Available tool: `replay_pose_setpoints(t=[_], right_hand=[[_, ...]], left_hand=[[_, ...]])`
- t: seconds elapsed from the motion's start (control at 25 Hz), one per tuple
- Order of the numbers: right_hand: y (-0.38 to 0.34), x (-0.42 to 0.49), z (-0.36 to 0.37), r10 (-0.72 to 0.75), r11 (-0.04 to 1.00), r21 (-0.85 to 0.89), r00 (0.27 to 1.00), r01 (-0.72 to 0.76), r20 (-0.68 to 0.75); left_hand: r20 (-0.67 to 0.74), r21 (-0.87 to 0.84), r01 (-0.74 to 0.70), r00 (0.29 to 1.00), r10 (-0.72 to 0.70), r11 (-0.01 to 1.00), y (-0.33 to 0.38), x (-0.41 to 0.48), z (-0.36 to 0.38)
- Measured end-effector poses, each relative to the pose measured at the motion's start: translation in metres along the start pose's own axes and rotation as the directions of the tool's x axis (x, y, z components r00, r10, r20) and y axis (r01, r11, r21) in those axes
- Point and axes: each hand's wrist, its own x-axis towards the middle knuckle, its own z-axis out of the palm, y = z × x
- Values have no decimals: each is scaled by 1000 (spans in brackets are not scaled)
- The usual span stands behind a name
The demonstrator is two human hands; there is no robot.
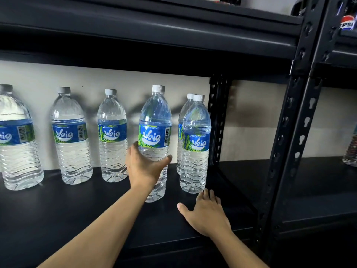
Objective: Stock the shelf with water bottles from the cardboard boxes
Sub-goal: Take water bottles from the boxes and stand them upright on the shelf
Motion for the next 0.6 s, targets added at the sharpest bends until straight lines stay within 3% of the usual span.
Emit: replay_pose_setpoints(t=[0.36, 0.6], right_hand=[[2, 6, -2, 18, 999, 38, 1000, -18, -2], [13, 13, -7, 20, 1000, 23, 998, -21, 63]], left_hand=[[78, 0, -62, 995, 62, 998, -25, -15, 3], [345, 39, 141, 927, -146, 989, -70, -39, -18]])
